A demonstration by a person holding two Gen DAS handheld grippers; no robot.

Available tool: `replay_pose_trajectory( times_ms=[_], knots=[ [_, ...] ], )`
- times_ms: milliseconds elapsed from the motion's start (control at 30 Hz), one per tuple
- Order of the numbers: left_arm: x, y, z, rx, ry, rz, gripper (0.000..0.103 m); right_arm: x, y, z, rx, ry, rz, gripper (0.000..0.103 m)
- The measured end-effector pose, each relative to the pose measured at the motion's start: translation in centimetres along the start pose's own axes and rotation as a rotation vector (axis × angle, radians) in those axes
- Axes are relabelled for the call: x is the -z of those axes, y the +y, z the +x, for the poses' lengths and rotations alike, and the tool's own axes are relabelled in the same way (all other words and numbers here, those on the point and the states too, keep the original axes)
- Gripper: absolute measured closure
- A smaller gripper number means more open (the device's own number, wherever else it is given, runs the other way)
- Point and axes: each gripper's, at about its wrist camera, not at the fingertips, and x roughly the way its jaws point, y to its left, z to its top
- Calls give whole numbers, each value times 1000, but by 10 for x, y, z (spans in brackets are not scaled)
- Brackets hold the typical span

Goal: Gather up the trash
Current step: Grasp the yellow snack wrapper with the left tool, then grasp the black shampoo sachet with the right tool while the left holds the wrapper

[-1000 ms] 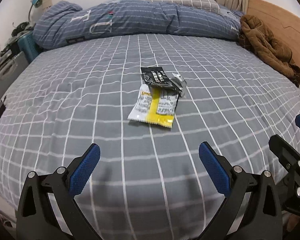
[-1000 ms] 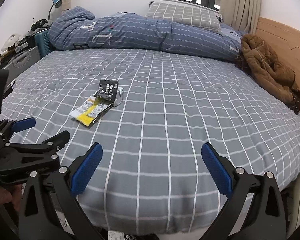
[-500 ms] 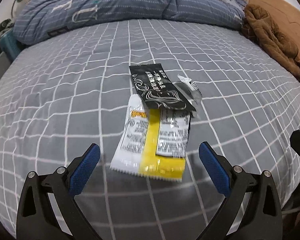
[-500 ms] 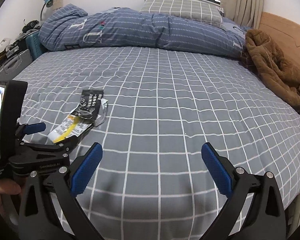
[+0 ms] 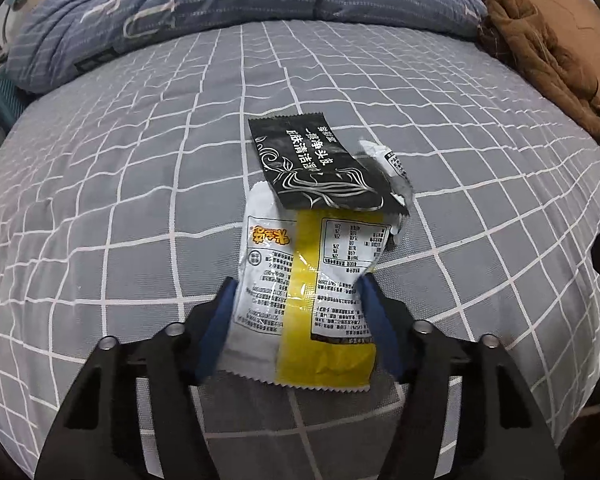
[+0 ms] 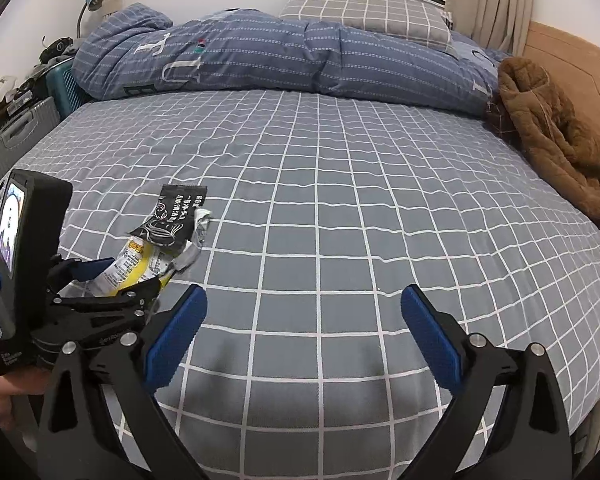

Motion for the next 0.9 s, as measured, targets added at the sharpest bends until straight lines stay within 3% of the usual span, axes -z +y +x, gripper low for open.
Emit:
replay_pose_trajectory(
  times_ms=[100,167,500,700,900],
  knots=[
    [3,-2,-5,9,-1,14,69,-1,1,0,2,1,3,10],
    [5,-4,-11,2,-3,21,72,-3,0,0,1,0,10,10],
    [33,29,-65,9,-25,-72,72,-12,13,1,-37,-1,24,10],
    [32,76,-78,-39,-67,-177,72,-21,40,9,-67,10,26,10],
    [21,104,-80,-99,-111,-213,72,-37,78,31,-99,36,17,10]
  ],
)
